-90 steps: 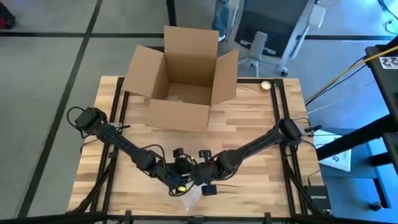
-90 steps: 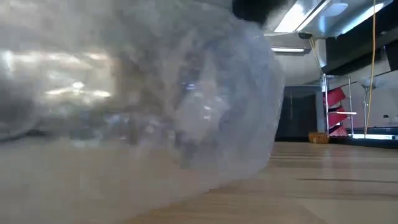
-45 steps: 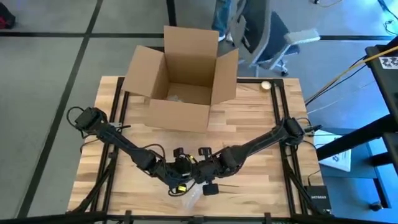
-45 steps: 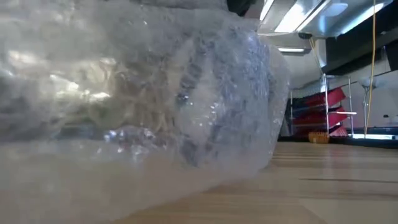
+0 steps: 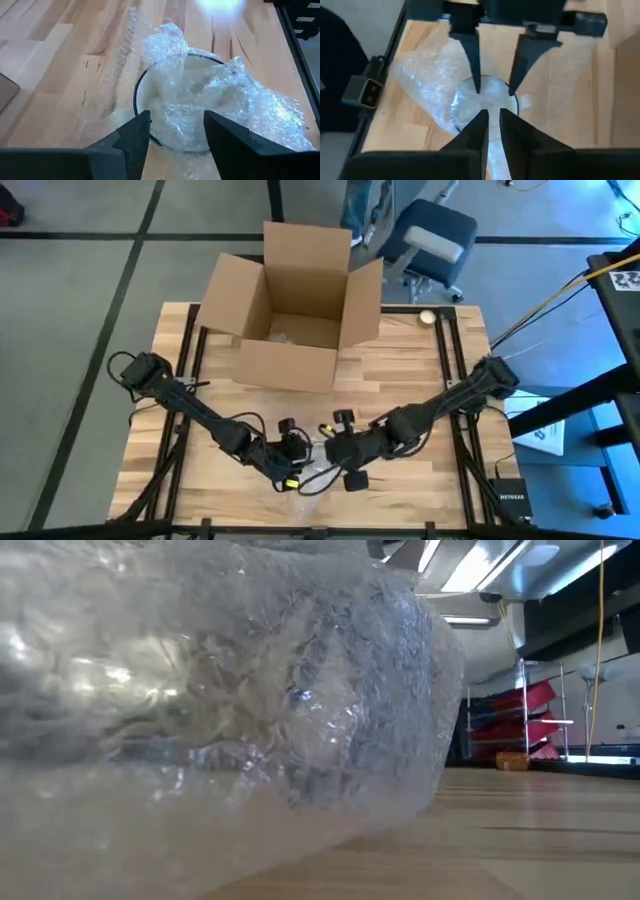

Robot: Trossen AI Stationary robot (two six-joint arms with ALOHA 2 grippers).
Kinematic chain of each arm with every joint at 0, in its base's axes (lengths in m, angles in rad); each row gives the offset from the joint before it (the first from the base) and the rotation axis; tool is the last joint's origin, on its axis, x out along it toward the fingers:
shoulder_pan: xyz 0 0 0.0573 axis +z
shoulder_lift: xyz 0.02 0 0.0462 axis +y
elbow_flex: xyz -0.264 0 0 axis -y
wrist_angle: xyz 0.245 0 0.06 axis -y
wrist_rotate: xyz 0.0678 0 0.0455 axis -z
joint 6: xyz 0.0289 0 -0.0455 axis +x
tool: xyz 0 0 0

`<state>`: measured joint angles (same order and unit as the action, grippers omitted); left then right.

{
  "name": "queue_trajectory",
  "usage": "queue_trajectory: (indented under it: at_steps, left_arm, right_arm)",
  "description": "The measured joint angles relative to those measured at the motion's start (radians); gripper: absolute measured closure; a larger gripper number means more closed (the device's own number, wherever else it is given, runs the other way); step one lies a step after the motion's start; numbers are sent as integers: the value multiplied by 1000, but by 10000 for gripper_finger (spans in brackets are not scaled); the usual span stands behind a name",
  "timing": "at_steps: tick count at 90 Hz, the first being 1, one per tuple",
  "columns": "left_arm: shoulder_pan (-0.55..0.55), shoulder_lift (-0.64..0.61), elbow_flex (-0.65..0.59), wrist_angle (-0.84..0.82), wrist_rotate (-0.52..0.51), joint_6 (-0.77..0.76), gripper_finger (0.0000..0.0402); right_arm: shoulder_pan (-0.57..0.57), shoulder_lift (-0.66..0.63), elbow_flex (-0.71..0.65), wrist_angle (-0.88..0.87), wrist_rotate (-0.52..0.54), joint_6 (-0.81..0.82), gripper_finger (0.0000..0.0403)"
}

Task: Wrap mug
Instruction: Wrap the white mug with transparent bubble wrap

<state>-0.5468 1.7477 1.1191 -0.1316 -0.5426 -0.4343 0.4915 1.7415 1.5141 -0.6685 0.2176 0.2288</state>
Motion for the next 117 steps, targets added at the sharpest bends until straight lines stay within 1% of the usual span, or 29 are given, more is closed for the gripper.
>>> queue_trajectory:
  at_steps: [9,15,20,26,32,40,52,78,90,100,111,117]
  left_arm:
    - [0,0,0,0,0,0,231]
    - [0,0,0,0,0,0,231]
    - [0,0,0,1,0,0,231]
    - [0,0,0,1,0,-2,231]
    - [0,0,0,2,0,0,231]
    - [0,0,0,2,0,-3,231]
    - [1,0,0,10,1,-3,231]
    - [5,0,0,13,1,-11,231]
    - [6,0,0,13,1,-22,231]
    - [6,-2,0,16,1,-23,231]
    - [6,-31,0,8,4,-23,231]
    - [4,-55,1,7,5,-22,231]
  right_arm:
    - [0,-105,-213,249,6,41,370]
    - [-1,-144,-333,382,13,89,370]
    - [-1,-150,-400,485,9,124,370]
    - [-1,-151,-437,565,7,137,370]
    - [-1,-153,-436,600,-8,138,370]
    - [-1,-151,-428,592,-18,138,370]
    - [-1,-146,-421,595,-8,134,370]
    - [-4,-9,-403,609,2,161,370]
    - [-19,43,-346,575,7,160,370]
    - [-37,88,-295,495,-12,157,370]
    - [-49,131,-266,449,-26,156,370]
    - [-49,142,-256,454,-26,152,370]
